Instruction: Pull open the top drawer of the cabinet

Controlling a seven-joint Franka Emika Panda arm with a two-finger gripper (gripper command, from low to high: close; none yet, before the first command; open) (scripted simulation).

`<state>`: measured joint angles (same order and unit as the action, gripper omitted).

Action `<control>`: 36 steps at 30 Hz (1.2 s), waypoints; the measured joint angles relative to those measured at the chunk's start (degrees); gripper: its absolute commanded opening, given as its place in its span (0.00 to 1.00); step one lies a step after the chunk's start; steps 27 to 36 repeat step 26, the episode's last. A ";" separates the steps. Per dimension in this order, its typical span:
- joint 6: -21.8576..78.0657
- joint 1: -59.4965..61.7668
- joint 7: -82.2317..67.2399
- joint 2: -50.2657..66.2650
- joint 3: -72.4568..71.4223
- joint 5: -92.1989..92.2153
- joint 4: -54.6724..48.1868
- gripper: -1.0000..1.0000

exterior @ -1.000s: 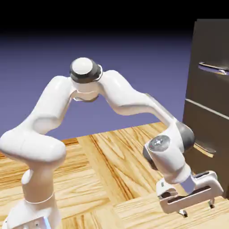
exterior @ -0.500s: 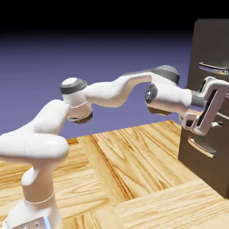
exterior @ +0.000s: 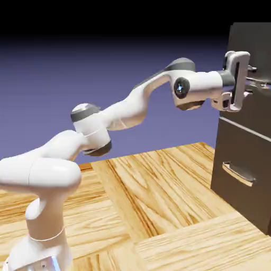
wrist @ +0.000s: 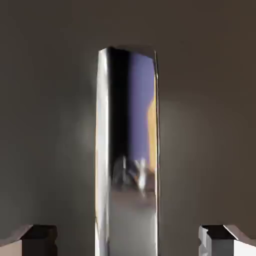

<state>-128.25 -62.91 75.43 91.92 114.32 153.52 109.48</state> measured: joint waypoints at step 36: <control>16.30 -33.00 -4.56 8.69 15.52 -18.14 48.65 1.00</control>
